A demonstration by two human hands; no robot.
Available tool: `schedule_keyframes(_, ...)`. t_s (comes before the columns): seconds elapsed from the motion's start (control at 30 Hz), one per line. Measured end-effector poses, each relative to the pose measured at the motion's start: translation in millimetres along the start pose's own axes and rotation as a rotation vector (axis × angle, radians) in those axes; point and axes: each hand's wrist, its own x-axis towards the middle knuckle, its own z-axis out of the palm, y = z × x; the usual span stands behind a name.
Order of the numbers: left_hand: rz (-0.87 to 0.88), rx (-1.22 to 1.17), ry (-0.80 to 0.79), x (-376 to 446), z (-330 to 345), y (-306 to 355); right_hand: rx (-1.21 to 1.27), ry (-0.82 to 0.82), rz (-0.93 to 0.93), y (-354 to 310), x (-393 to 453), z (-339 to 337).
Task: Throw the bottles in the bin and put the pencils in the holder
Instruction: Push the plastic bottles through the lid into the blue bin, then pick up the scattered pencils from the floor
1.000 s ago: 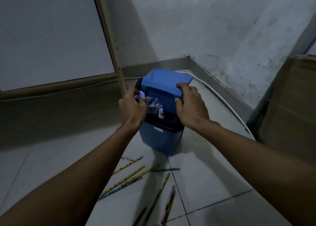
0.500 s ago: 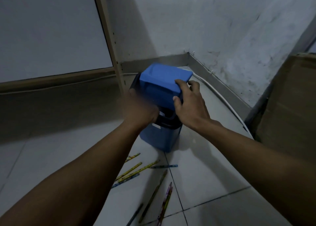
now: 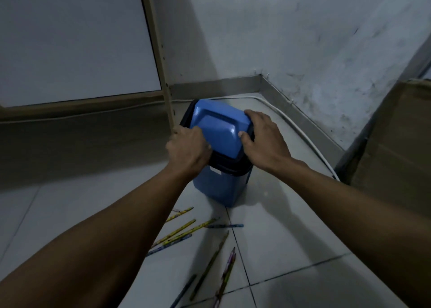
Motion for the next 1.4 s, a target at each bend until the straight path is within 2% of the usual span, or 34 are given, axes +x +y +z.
schedule_keyframes(0.07,0.076,-0.204,0.082,-1.0,-1.0,-9.4,0.014,-0.007,0.022,1.6,1.9,-0.2)
schedule_keyframes(0.17,0.028,-0.469,0.153,5.9,-3.9,-22.7,0.02,-0.03,0.037,1.7,2.8,-0.4)
schedule_keyframes(0.3,-0.02,-0.682,0.013,9.4,-6.2,-37.7,0.024,-0.043,0.055,2.2,3.2,-0.9)
schedule_keyframes(0.4,-0.009,-0.741,-0.068,5.2,-8.8,-40.4,0.021,-0.056,0.053,3.5,3.5,-2.1)
schedule_keyframes(0.5,-0.004,-0.773,-0.04,1.0,-9.9,-39.7,0.034,-0.066,0.063,1.4,-1.8,-1.7)
schedule_keyframes(0.6,-0.003,-0.733,-0.008,-2.0,-6.4,-45.8,0.003,0.04,0.055,-2.1,-15.4,-2.7)
schedule_keyframes(0.67,-0.003,-0.709,-0.006,-10.2,-2.4,-52.1,-0.08,0.173,-0.077,-4.0,-30.8,-2.7)
schedule_keyframes(0.73,-0.012,-0.697,-0.016,-16.8,3.4,-58.8,-0.136,0.227,-0.228,-4.1,-44.4,0.1)
schedule_keyframes(0.8,-0.049,-0.658,-0.044,-23.9,9.6,-69.8,-0.128,0.123,-0.345,-5.5,-60.3,7.7)
schedule_keyframes(0.93,-0.089,-0.565,-0.174,-34.3,25.6,-97.1,-0.116,-0.214,-0.485,-5.1,-86.6,33.9)
schedule_keyframes(1.07,0.009,-0.396,-0.271,-41.9,42.8,-123.8,-0.216,-0.593,-0.412,-7.8,-95.4,61.4)
schedule_keyframes(1.17,0.134,-0.218,-0.383,-38.5,59.4,-144.6,-0.274,-0.789,-0.311,-9.9,-95.2,83.4)
schedule_keyframes(1.27,0.213,-0.039,-0.451,-30.1,77.7,-158.6,-0.3,-0.861,-0.253,-6.6,-96.1,104.5)
schedule_keyframes(1.4,0.273,0.115,-0.489,-16.9,102.3,-165.6,-0.243,-0.826,-0.18,-1.8,-97.1,128.8)
